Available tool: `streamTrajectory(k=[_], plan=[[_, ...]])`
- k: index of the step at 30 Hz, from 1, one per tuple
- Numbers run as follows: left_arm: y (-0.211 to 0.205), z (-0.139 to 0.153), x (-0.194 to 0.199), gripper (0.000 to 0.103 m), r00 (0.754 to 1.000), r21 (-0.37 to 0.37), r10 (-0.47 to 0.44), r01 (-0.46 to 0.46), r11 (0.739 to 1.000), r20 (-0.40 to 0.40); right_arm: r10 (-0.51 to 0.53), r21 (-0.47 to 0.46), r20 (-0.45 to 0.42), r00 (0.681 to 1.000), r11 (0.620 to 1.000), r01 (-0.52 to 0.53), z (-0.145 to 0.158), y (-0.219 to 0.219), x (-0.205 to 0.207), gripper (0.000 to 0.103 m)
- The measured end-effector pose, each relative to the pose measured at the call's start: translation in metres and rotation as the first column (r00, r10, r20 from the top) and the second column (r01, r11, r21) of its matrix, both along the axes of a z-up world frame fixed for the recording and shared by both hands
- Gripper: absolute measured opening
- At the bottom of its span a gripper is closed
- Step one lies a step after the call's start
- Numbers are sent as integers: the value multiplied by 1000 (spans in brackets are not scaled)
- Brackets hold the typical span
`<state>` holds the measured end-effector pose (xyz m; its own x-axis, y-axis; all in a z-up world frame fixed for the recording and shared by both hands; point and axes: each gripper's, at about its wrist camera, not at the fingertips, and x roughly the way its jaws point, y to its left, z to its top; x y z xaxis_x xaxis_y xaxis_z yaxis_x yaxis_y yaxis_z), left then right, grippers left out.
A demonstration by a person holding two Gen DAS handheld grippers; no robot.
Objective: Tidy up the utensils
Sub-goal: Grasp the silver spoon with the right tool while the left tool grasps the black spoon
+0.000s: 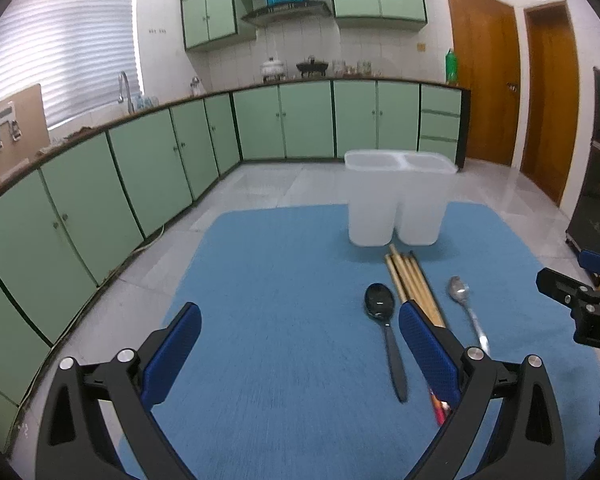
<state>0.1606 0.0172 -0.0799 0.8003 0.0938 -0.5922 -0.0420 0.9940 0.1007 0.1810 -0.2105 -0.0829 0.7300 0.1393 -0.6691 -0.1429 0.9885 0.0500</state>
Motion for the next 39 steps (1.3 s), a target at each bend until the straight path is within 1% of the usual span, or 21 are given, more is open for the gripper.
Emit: streamTrajectory(k=[2,3,7,9,10,13,15,17,19,20,22,23,24,31,35,39], plan=[[1,-9,13,97,1000,0,6,-6,1000,-23,3,-3,-28,1000,1000,-3,-9,4,14,97],[2,-13,19,97,999,-2,9,-9,1000,-36,4,-3,-39,999,1000,-4,-12,5,17,95],[3,-33,41,96,996,-5,14,-15,1000,-89,16,-13,-110,994,1000,-18,-40,17,47,88],[4,-43,51,94,993,-4,15,-16,1000,-117,20,-21,-142,990,999,-23,-50,22,57,79],[5,-46,53,93,992,-5,15,-16,1000,-125,17,-21,-156,988,1000,-21,-55,23,62,78],[7,-56,59,92,988,-6,16,-17,1000,-152,16,-7,-191,982,1000,-18,-67,26,71,69],[6,-62,64,92,986,-6,15,-16,1000,-165,16,-2,-219,976,1000,-17,-75,28,78,61],[8,-65,67,92,985,-11,13,-15,1000,-172,17,7,-237,971,1000,-16,-79,29,83,58],[7,-67,70,92,984,-17,9,-12,1000,-177,2,-11,-224,975,1000,-5,-79,31,85,54],[6,-68,73,92,984,-22,5,-9,1000,-180,-2,-17,-223,975,1000,-2,-78,32,86,52],[3,-70,77,92,982,-33,-9,2,999,-189,-6,-15,-218,976,1000,3,-76,32,88,41],[0,-70,79,92,981,-39,-18,11,999,-192,-5,-13,-217,976,1000,2,-76,32,88,32],[-2,-71,80,92,981,-42,-25,17,999,-193,-1,-10,-214,977,1000,-1,-75,33,88,28],[-31,-73,100,92,975,-54,-92,82,995,-203,-1,-5,-204,979,1000,0,-74,18,86,28],[-40,-80,114,92,971,-37,-90,84,996,-223,5,0,-201,980,1000,-5,-76,13,87,28],[-44,-87,127,92,965,-36,-78,71,997,-249,12,8,-202,979,1000,-11,-73,15,84,28]])
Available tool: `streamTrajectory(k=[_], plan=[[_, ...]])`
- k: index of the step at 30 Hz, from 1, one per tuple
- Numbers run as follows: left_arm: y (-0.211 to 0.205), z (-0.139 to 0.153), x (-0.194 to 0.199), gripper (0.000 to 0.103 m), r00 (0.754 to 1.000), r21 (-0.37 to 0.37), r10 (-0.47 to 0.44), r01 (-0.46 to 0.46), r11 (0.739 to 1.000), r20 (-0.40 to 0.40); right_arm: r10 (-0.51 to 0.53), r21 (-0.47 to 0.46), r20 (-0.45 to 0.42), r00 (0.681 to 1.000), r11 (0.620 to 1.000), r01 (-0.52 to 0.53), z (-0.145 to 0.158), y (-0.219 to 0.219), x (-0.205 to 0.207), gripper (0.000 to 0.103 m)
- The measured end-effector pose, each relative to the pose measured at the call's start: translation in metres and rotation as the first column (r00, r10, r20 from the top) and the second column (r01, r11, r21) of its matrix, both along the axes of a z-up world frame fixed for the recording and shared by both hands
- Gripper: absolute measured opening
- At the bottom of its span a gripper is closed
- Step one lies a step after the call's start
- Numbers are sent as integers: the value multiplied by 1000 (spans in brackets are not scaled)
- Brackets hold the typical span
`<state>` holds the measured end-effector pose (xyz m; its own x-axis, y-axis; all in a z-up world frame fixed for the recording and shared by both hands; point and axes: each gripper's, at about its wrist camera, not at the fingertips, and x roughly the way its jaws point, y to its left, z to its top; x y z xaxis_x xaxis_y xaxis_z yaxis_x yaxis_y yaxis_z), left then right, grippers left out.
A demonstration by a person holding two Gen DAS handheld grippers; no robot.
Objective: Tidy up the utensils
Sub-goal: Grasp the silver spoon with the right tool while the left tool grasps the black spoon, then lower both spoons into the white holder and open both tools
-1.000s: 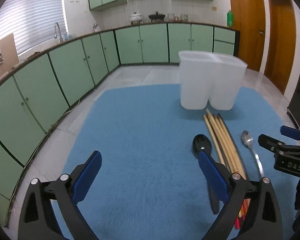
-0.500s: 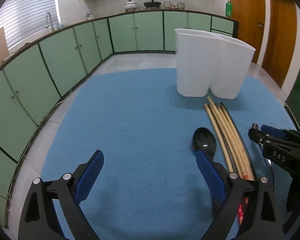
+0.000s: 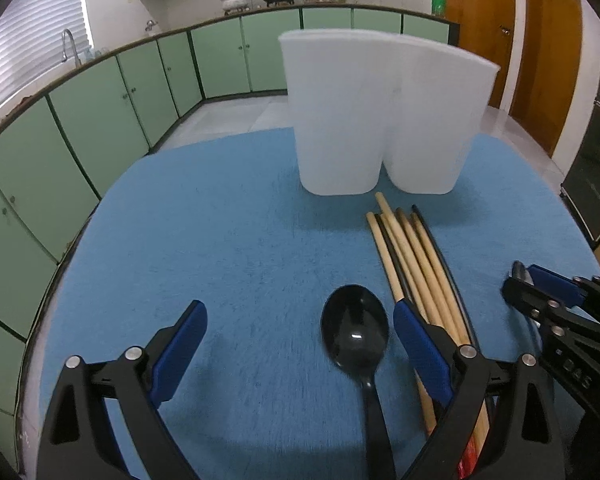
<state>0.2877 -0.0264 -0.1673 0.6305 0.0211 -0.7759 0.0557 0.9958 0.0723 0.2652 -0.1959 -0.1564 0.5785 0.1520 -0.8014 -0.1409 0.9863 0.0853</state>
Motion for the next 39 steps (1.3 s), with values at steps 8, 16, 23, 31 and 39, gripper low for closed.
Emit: streamTrajectory(k=[8,16,23,31,39], plan=[[3,-11,19,92,999,-14,10,-11,1000,-42,20,-18,-10,1000,1000,-20,-1,0,-3,29],[14,-6,25,70,998,-80,-10,5,997,-59,29,-35,-77,997,999,-32,5,8,13,29],[16,-2,15,35,997,-153,-57,49,987,-43,17,7,-42,999,1000,-16,14,5,13,28],[21,31,-35,35,971,-195,-114,156,968,210,17,28,195,981,999,-23,44,-8,-13,28],[15,57,-64,35,907,-136,-110,180,974,408,18,83,338,941,995,-49,76,-26,-15,27]])
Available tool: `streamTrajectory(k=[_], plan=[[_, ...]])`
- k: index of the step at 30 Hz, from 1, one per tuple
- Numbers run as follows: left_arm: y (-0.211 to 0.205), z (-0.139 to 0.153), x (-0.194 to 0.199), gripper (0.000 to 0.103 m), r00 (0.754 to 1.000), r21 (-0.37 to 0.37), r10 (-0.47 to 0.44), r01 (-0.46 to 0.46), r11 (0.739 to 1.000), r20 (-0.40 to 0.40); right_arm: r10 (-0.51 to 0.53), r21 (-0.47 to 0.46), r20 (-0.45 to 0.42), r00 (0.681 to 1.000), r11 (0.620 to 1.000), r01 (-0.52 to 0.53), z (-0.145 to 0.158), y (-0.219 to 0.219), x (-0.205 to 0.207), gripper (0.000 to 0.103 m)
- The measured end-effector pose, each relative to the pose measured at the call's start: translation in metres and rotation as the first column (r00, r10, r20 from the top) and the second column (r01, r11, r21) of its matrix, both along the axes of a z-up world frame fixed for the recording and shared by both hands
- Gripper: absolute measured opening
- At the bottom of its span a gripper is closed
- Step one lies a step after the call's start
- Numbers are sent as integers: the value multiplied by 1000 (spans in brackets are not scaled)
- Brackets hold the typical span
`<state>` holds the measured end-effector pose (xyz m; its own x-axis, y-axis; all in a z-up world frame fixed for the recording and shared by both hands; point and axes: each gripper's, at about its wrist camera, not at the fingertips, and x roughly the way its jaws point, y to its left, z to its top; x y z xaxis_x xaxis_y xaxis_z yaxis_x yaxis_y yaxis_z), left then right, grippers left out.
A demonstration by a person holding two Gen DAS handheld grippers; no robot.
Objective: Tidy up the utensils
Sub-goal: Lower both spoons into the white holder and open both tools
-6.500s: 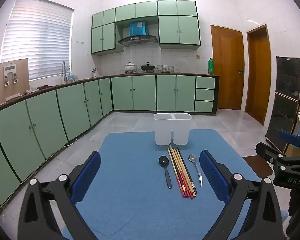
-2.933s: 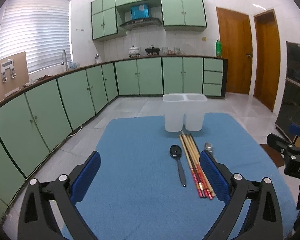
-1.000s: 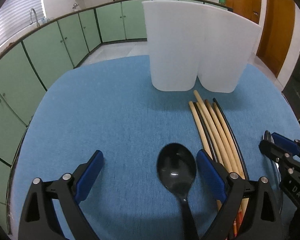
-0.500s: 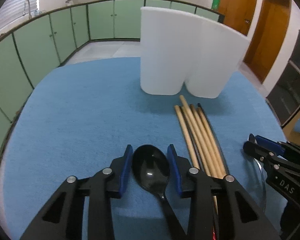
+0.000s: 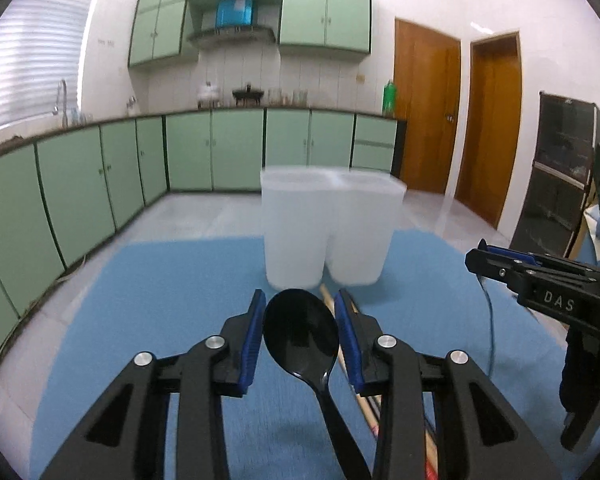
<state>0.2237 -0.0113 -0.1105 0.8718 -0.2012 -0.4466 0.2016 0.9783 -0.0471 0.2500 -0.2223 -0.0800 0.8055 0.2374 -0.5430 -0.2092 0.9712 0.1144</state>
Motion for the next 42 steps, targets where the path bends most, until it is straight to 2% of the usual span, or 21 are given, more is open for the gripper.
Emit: streamTrajectory(k=[7,12,20,23,27,30,32,38,42], plan=[[9,26,2,35,996,-23,7,-5,1000,92,22,46,106,994,999,-27,35,-2,-5,27],[5,51,10,35,985,-31,10,-5,1000,169,37,71,164,986,996,-49,64,-8,8,27],[-1,116,57,35,944,-46,17,-2,999,331,44,108,276,960,991,-76,128,-16,58,27],[-7,129,83,35,928,-36,26,-14,999,372,28,122,283,959,990,-64,139,-19,83,27],[-14,124,117,35,922,-20,42,-37,999,386,-2,105,265,964,994,-27,132,-18,119,27],[-17,111,141,35,928,-6,58,-60,998,369,-16,95,241,971,995,-7,117,-15,135,27],[-18,100,154,35,941,-6,58,-59,998,332,-24,77,210,978,997,8,103,-14,147,27],[-20,73,167,36,965,26,40,-48,998,260,-10,55,137,991,998,2,68,1,153,28],[-16,67,158,40,971,11,40,-43,999,236,3,40,122,993,999,-8,60,8,144,30]])
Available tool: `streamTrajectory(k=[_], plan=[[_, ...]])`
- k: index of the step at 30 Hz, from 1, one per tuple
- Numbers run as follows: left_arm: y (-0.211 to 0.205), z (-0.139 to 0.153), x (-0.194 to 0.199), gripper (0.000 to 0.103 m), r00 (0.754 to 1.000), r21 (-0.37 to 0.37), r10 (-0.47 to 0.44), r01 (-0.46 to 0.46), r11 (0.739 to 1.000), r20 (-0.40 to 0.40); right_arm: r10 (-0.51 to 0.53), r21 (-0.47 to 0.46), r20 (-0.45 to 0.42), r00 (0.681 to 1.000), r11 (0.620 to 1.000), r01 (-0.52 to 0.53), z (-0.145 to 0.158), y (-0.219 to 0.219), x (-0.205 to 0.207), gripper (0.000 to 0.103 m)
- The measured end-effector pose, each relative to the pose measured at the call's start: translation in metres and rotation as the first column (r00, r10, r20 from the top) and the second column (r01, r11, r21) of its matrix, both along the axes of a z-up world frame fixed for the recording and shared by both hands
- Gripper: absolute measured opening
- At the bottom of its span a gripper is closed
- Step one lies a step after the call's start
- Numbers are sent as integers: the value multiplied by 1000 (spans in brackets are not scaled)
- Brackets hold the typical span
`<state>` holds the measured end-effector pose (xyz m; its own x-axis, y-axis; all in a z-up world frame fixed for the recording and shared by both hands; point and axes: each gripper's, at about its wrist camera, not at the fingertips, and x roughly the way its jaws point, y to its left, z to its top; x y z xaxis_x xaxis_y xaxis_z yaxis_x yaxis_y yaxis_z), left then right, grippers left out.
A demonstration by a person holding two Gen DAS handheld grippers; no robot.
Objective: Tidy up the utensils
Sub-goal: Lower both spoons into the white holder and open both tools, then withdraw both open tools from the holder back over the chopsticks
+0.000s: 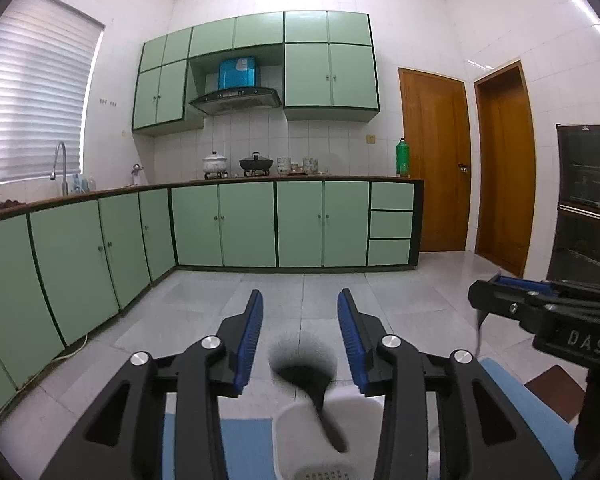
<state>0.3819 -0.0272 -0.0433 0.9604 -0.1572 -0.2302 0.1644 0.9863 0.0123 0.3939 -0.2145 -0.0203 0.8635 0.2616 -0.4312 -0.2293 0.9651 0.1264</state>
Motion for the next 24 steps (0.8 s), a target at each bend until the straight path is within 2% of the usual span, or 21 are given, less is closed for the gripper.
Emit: streamTrajectory(k=[1,3,5,7,9,12,14,18,21,24], plan=[[2,0,-5,42,1000,-8,1,-1,1000,-4,0,1,0,1000,1000,0,0,0,-1,32],[8,4,-13,44,1000,-25,5,-5,1000,-16,-7,5,3,1000,1000,7,3,-1,-11,44],[11,7,-24,52,999,-30,15,-16,999,-28,-11,4,3,1000,1000,11,4,-3,-18,48],[13,9,-36,60,999,-27,24,-25,999,-41,-13,-4,0,1000,1000,13,5,-5,-33,56],[15,9,-57,65,998,-23,27,-29,999,-59,-18,-6,-2,1000,1000,18,3,-8,-48,71],[18,5,-81,73,995,-14,27,-29,999,-97,-9,-11,-30,1000,1000,8,-6,-11,-81,84],[22,-2,-99,78,989,-17,28,-30,999,-144,-5,-13,-54,999,1000,4,-15,-11,-101,88],[27,-27,-134,79,965,-4,29,-31,1000,-262,2,-22,-155,988,1000,-5,-44,-11,-147,89],[27,-50,-158,80,932,13,30,-27,1000,-361,5,2,-247,969,1000,-5,-69,-12,-175,89],[25,-73,-180,81,906,46,45,-28,999,-420,-5,6,-310,951,1000,7,-88,-10,-199,89]])
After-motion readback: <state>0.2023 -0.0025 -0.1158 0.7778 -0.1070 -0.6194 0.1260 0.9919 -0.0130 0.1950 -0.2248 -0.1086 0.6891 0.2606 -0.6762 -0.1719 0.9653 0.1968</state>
